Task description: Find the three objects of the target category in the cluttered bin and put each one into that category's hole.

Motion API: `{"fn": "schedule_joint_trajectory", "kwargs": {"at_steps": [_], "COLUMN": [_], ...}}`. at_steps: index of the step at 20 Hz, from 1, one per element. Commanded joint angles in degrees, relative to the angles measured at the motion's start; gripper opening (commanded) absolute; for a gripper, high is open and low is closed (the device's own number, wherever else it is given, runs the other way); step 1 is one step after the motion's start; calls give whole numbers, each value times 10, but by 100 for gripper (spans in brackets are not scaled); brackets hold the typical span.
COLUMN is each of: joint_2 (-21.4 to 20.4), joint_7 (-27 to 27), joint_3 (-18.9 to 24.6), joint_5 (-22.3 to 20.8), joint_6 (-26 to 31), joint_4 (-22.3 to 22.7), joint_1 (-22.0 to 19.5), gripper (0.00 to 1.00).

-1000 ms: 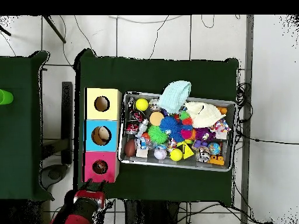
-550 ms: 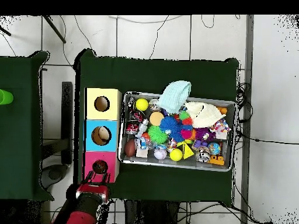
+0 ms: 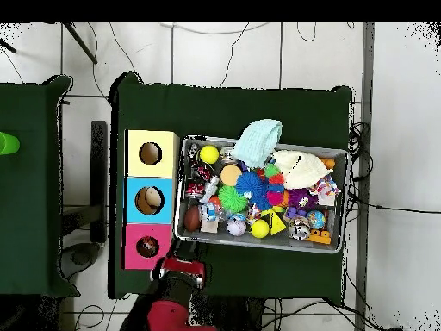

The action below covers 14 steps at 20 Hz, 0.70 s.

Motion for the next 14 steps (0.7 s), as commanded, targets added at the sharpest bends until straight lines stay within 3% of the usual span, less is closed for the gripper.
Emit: {"fn": "schedule_joint_trajectory", "kwargs": {"at_steps": [1, 10, 14], "joint_2": [124, 127, 128], "joint_7": [37, 48, 43], "joint_3": [-71, -73, -68], "joint_5": [-14, -5, -22], "joint_6": [-114, -117, -127], "joint_4": [15, 3, -4], "joint_1": [-1, -17, -27], "gripper": [100, 100, 100]}}
